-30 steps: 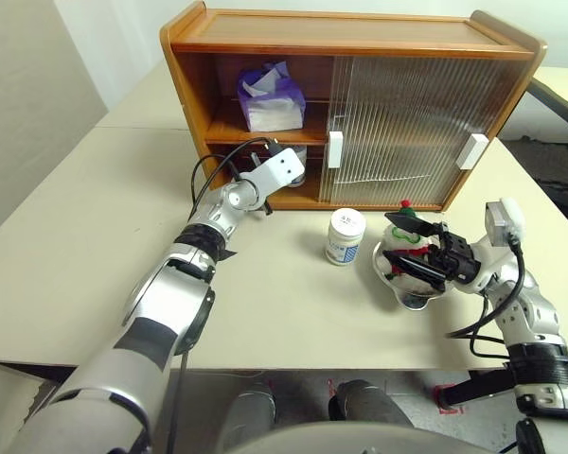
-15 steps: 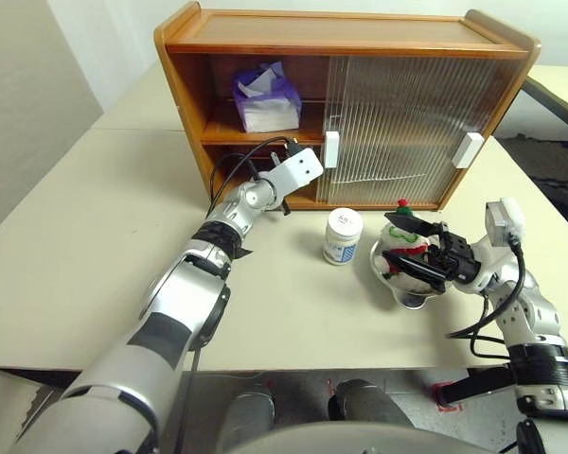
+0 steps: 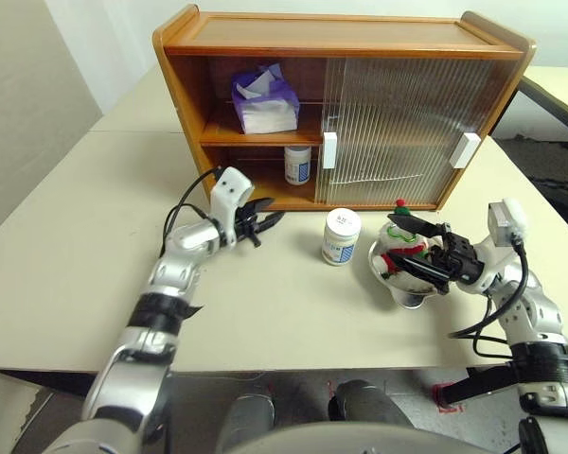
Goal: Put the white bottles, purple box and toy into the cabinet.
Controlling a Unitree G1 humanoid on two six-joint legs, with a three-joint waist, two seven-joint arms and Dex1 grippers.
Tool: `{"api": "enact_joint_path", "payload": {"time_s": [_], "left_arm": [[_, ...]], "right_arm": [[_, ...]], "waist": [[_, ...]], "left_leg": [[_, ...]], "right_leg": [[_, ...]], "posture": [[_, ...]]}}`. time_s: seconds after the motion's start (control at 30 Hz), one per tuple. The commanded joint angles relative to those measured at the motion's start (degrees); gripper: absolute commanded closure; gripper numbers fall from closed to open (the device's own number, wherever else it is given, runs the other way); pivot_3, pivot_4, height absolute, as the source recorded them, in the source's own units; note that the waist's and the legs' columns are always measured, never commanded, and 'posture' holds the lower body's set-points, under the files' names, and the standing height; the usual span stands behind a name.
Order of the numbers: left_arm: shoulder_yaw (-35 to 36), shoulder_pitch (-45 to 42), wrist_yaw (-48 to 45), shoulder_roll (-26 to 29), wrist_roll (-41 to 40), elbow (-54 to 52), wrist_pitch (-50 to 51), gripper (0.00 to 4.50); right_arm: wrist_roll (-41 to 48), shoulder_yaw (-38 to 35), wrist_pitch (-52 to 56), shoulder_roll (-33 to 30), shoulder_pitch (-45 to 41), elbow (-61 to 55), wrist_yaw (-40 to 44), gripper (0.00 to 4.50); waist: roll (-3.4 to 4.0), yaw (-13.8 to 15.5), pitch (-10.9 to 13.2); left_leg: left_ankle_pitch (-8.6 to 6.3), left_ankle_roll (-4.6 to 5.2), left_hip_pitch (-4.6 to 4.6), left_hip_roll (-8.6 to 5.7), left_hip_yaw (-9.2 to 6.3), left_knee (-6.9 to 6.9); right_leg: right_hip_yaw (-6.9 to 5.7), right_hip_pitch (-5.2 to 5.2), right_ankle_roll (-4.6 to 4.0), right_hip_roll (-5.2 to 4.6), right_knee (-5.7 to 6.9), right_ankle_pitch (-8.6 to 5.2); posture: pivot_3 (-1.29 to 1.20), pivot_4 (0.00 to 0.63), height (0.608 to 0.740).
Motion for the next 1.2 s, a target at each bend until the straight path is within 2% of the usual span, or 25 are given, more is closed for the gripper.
{"api": "enact_joint_path", "payload": {"time_s": [0.03, 0.13, 0.17, 0.47, 0.6, 0.77, 1.03, 1.17, 1.2], "left_arm": [[-1.1, 1.5, -6.3, 0.1, -3.6, -2.8, 1.0, 1.12], [-3.3, 1.6, -9.0, -1.8, -4.1, -2.1, 1.1, 0.09], [-4.3, 1.1, -9.3, -2.8, -3.6, -1.2, 0.6, 0.04], [-10.0, -4.6, -8.6, -8.0, 1.9, 9.0, -2.5, 0.04], [-10.2, -5.9, -7.8, -9.3, 2.6, 11.0, -2.8, 0.04], [-10.9, -7.3, -6.3, -11.2, 4.3, 14.2, -3.8, 0.04], [-11.8, -9.5, -5.5, -15.9, 5.4, 19.2, -3.9, 0.04], [-11.2, -9.7, -4.8, -17.4, 5.6, 21.3, -5.3, 0.67], [-11.0, -9.6, -4.2, -17.5, 5.7, 21.3, -5.5, 1.05]], "right_arm": [[-0.2, -0.4, -0.6, -0.6, -0.7, 0.8, 0.9, 0.0], [-0.4, -0.4, -0.8, -1.0, -0.9, 0.7, 1.0, 0.0], [-0.5, -0.5, -0.9, -1.1, -1.0, 0.6, 0.9, 0.0], [-0.1, -1.7, -1.2, -3.8, -0.1, -1.3, 0.1, 0.0], [1.2, -2.5, -0.1, -4.0, 0.4, -3.7, -0.8, 0.0], [4.0, -3.7, 2.0, -2.7, 1.3, -6.6, -3.5, 0.0], [3.5, -2.5, 2.8, -2.5, 2.4, -8.9, -4.7, 0.0], [3.3, -2.5, 2.8, -2.6, 2.2, -8.3, -4.5, 0.0], [3.3, -2.5, 2.7, -2.6, 2.2, -8.2, -4.5, 0.0]], "waist": [[0.01, 0.5, -0.1], [0.08, 1.0, -0.1], [0.1, 1.0, -0.1], [0.22, 0.2, -0.2], [0.25, -0.2, -0.2], [0.26, -0.5, -0.3], [0.25, -0.9, -0.2], [0.25, -1.2, -0.2], [0.25, -1.2, -0.2]], "left_leg": [[0.0, -0.01, 0.01, 0.01, -0.01, 0.03], [-0.01, 0.0, 0.0, 0.02, -0.02, 0.08], [-0.01, 0.0, 0.0, 0.02, -0.02, 0.09], [-0.03, 0.02, -0.07, 0.05, 0.05, 0.09], [-0.05, 0.06, -0.11, 0.03, 0.11, 0.1], [-0.08, 0.1, -0.13, 0.01, 0.12, 0.1], [-0.1, 0.15, -0.14, 0.0, 0.11, 0.12], [-0.13, 0.19, -0.14, 0.0, 0.11, 0.1], [-0.14, 0.21, -0.14, 0.0, 0.11, 0.09]], "right_leg": [[0.0, 0.0, -0.04, -0.01, 0.0, 0.02], [-0.01, -0.02, -0.14, -0.05, -0.01, 0.08], [-0.01, -0.02, -0.15, -0.09, -0.01, 0.09], [-0.06, -0.08, -0.1, -0.13, -0.01, 0.07], [-0.04, -0.07, 0.53, -0.13, -0.05, -0.29], [-0.03, -0.06, 0.65, -0.13, -0.07, -0.35], [0.01, -0.04, 0.71, -0.14, -0.13, -0.35], [0.01, -0.05, 0.76, -0.14, -0.13, -0.38], [0.01, -0.05, 0.78, -0.14, -0.13, -0.39]], "posture": [[-0.13, 0.0, 0.74], [-0.13, 0.0, 0.74], [-0.14, 0.0, 0.74], [-0.17, 0.0, 0.74], [-0.18, 0.0, 0.74], [-0.19, 0.001, 0.74], [-0.19, 0.005, 0.74], [-0.19, 0.008, 0.74], [-0.19, 0.009, 0.74]]}}
